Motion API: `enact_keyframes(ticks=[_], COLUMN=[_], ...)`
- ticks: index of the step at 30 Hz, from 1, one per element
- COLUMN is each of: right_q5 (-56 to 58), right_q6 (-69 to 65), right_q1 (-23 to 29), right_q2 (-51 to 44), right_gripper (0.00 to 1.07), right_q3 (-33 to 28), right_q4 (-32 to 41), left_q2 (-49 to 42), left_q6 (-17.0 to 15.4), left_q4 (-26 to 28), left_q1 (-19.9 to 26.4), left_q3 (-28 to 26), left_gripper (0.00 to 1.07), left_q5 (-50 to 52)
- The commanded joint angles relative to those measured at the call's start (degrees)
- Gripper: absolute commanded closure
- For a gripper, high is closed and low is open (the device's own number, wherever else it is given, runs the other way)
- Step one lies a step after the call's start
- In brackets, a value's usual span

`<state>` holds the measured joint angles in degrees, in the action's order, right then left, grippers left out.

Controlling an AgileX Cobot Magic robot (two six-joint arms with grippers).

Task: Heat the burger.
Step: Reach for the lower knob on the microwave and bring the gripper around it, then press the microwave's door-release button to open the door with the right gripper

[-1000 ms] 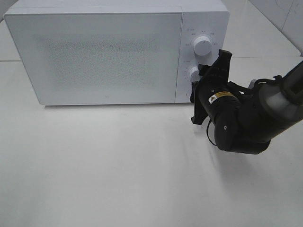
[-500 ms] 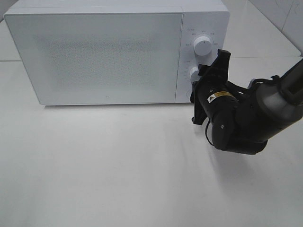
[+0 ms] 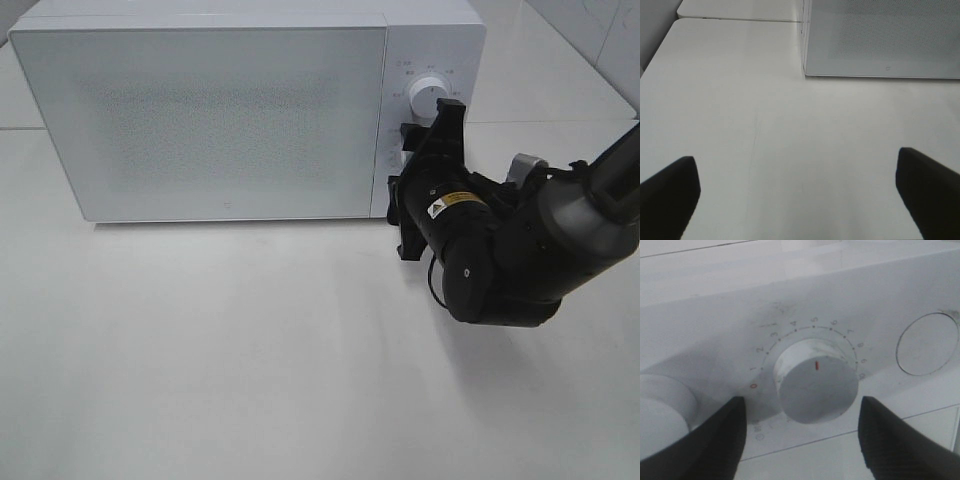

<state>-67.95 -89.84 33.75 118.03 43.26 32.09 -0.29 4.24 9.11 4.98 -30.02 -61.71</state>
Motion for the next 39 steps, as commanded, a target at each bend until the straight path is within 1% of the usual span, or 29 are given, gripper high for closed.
enact_keyframes(ticks=[1,7,9,10,11,12,13,14,15,16,17,18,19,20,21,23,24,25,26,29,31,34,36,37,39], right_q5=[-12.09,-10.77,-6.53,-6.53,-2.81,-2.81,1.55,3.5,3.5,8.71,11.63,11.63,17.59,21.14,21.14,32.95,32.95,35.52,40.39,42.86,52.94,55.92,66.29,66.29,74.08], right_q6=[2.46,5.9,7.79,7.79,10.26,10.26,14.38,16.16,16.16,20.34,23.32,23.32,30.88,34.72,34.72,47.27,47.27,50.59,56.84,59.76,70.19,72.77,81.7,81.7,86.29], right_q1=[-0.34,-0.34,-0.34,-0.34,-0.34,-0.34,-0.34,-0.34,-0.34,-0.4,-0.4,-0.4,-0.4,-0.4,-0.4,-0.4,-0.4,-0.4,-0.4,-0.4,-0.4,-0.4,-0.4,-0.4,-0.4], right_q2=[-0.8,-2.58,-4.3,-4.3,-5.79,-5.79,-7.51,-8.42,-8.42,-10.43,-11.57,-11.57,-13.64,-14.84,-14.84,-19.42,-19.42,-20.57,-22.52,-23.55,-26.93,-27.62,-29.85,-29.85,-31.63], right_gripper=[0.38,0.38,0.38,0.38,0.38,0.38,0.38,0.38,0.38,0.38,0.38,0.38,0.38,0.38,0.38,0.38,0.38,0.38,0.38,0.38,0.38,0.38,0.38,0.38,0.38], right_q3=[-0.46,-3.38,-5.04,-5.04,-6.13,-6.13,-7.1,-7.45,-7.45,-8.08,-8.25,-8.25,-8.31,-8.25,-8.25,-8.25,-8.25,-8.25,-8.25,-8.14,-6.99,-6.53,-4.7,-4.7,-3.27], right_q4=[-1.38,-2.86,-5.39,-5.39,-7.28,-7.28,-9.17,-9.91,-9.91,-11.52,-12.03,-12.03,-12.89,-13.41,-13.41,-13.52,-13.52,-13.52,-13.52,-13.52,-13.52,-13.52,-13.58,-13.58,-14.95], left_q2=[-0.92,-0.92,-0.92,-0.92,-0.92,-0.92,-0.92,-0.92,-0.92,-0.92,-0.92,-0.92,-0.92,-0.92,-0.92,-0.92,-0.92,-0.92,-0.92,-0.92,-0.92,-0.92,-0.92,-0.92,-0.92], left_q6=[-0.29,-0.29,-0.29,-0.29,-0.29,-0.29,-0.29,-0.29,-0.29,-0.29,-0.29,-0.29,-0.29,-0.29,-0.29,-0.29,-0.29,-0.29,-0.29,-0.29,-0.29,-0.29,-0.29,-0.29,-0.29], left_q4=[0.23,0.23,0.23,0.23,0.23,0.23,0.23,0.23,0.23,0.23,0.23,0.23,0.23,0.23,0.23,0.23,0.23,0.23,0.23,0.23,0.23,0.23,0.23,0.23,0.23], left_q1=[0.17,0.17,0.17,0.17,0.17,0.17,0.17,0.17,0.17,0.17,0.17,0.17,0.17,0.17,0.17,0.17,0.17,0.17,0.17,0.17,0.17,0.17,0.17,0.17,0.17], left_q3=[0.17,0.17,0.17,0.17,0.17,0.17,0.17,0.17,0.17,0.17,0.17,0.17,0.17,0.17,0.17,0.17,0.17,0.17,0.17,0.17,0.17,0.17,0.17,0.17,0.17], left_gripper=[0.06,0.06,0.06,0.06,0.06,0.06,0.06,0.06,0.06,0.06,0.06,0.06,0.06,0.06,0.06,0.06,0.06,0.06,0.06,0.06,0.06,0.06,0.06,0.06,0.06], left_q5=[0.57,0.57,0.57,0.57,0.57,0.57,0.57,0.57,0.57,0.57,0.57,0.57,0.57,0.57,0.57,0.57,0.57,0.57,0.57,0.57,0.57,0.57,0.57,0.57,0.57])
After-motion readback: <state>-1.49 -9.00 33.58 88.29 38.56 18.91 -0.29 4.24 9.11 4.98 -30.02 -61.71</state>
